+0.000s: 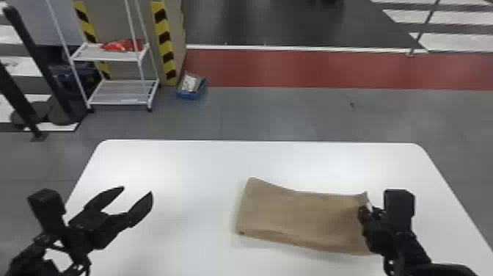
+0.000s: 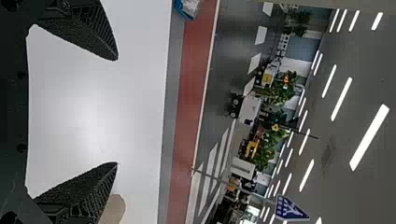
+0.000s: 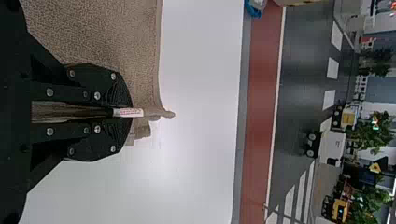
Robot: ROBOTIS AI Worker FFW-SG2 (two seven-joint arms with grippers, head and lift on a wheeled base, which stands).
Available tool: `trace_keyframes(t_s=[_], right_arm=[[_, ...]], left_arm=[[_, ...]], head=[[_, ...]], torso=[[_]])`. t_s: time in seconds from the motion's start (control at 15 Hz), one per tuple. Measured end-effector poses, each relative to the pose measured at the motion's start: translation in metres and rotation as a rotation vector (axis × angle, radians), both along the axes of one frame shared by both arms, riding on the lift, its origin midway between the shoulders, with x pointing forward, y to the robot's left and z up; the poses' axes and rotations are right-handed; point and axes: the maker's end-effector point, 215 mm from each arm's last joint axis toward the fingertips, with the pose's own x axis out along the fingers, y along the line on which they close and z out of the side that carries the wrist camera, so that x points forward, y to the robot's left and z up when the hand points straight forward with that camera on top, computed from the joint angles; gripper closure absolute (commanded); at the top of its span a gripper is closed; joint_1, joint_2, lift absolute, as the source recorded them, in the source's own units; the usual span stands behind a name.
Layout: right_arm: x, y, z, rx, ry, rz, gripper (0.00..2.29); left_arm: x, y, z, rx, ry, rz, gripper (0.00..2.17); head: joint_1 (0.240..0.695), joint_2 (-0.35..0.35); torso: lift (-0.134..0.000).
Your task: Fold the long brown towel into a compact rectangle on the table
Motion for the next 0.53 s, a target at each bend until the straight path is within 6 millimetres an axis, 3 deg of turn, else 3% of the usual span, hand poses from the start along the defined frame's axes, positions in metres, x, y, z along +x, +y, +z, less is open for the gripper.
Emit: trace_keyframes(t_s=[0.33, 0.53], right_arm=[[-0.005, -0.044, 0.029, -0.072, -0.100, -0.053, 0.05], [-0.009, -0.069, 0.038, -0.078, -0.133, -0.076, 0.15]], left_arm=[[-0.008, -0.002, 0.006, -0.003, -0.012, 0.001, 0.08], [-0.011, -0.016, -0.002, -0.005, 0.003, -0.012, 0.08]], head=[[0.695, -0.104], [0.695, -0.140]], torso=[[0.000], [0.000]])
